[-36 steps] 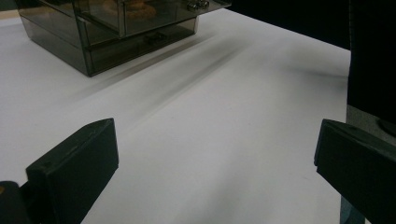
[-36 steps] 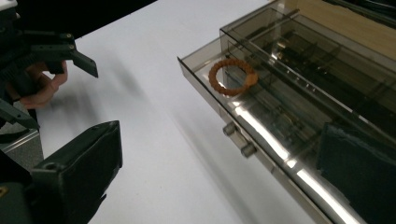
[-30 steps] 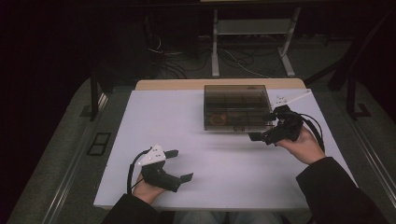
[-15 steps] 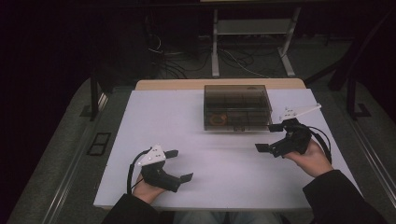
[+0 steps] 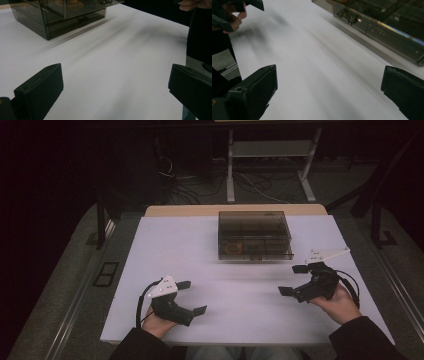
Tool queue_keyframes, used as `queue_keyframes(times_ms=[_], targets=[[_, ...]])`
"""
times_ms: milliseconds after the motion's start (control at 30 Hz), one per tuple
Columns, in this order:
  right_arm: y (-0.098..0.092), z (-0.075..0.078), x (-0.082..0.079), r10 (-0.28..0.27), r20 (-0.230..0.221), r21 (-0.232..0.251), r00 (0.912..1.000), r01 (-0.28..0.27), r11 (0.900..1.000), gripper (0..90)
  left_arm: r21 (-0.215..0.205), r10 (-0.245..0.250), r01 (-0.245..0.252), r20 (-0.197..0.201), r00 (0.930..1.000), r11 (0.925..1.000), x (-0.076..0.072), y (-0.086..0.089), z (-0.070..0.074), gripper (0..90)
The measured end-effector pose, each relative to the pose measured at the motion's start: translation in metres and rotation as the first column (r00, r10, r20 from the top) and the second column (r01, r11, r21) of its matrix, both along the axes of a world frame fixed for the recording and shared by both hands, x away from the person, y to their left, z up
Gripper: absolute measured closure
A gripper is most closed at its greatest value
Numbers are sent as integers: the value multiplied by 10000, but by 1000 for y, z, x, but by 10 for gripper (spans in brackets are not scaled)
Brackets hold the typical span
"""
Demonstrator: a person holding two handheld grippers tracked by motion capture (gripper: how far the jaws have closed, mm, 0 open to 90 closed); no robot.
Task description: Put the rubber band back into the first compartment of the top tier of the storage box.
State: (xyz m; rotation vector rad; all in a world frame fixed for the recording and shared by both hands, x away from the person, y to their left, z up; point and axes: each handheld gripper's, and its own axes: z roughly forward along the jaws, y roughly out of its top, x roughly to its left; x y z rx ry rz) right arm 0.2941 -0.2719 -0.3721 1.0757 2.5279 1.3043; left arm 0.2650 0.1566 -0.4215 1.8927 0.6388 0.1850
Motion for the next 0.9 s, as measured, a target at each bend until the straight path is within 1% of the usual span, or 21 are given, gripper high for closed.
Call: queue_keyframes(times_ms=[200, 233, 333, 467, 567, 633, 667, 800, 900], targets=[[-5, -16, -10, -164, -112, 45, 9998, 164, 9999, 4, 0, 16, -16, -10, 10000, 10000, 0, 0, 0, 0], [-6, -18, -11, -220, -57, 13, 9997, 220, 9998, 4, -5, 13, -13, -23, 10000, 10000, 0, 0, 0, 0], [-9, -23, -15, -370, -120, 125, 9992, 371, 9992, 4, 7, 7, -7, -26, 10000, 10000, 0, -1, 0, 0], [-14, -31, -18, -536, -3, 183, 9986, 536, 9984, 4, 0, 23, -23, -20, 10000, 10000, 0, 0, 0, 0], [-17, -36, -22, -707, -1, 166, 9975, 707, 9974, 4, 12, 16, -16, -17, 10000, 10000, 0, 0, 0, 0], [-19, -39, -25, -818, -83, 190, 9966, 820, 9965, 4, 18, 13, -13, -20, 10000, 10000, 0, 0, 0, 0], [-20, -41, -26, -842, -19, 177, 9964, 842, 9963, 4, 11, 11, -11, -27, 10000, 10000, 0, 0, 0, 0], [-26, -45, -30, -1038, -40, 273, 9946, 1039, 9942, 4, 32, 13, -13, -34, 10000, 10000, 0, 0, 0, 0], [-28, -48, -31, -1088, -15, 283, 9941, 1088, 9937, 4, 57, 24, -24, -28, 10000, 10000, 0, -1, 0, 0]])
